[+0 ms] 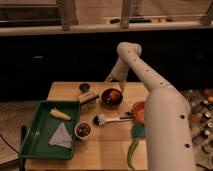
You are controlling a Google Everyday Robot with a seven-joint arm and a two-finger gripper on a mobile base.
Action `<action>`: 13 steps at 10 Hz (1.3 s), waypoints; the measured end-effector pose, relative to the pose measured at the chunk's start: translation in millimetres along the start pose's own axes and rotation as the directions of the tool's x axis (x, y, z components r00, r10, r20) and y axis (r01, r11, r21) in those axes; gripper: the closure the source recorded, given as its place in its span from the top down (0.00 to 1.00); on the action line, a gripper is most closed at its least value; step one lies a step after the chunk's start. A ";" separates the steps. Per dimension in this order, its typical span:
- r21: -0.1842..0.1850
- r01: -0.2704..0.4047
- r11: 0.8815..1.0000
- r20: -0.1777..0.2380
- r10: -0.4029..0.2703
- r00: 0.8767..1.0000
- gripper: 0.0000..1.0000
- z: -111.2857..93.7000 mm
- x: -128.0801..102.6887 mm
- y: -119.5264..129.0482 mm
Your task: Place apple in purple bowl
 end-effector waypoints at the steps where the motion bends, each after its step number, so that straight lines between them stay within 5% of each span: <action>1: 0.004 0.000 1.000 -0.002 0.000 1.000 0.80 -0.4 0.4 -0.3; 6: 0.048 0.006 0.999 -0.012 -0.005 1.000 0.80 -7.4 2.0 5.1; 13: 0.059 0.016 0.998 -0.009 -0.015 1.000 0.80 -11.7 3.5 3.3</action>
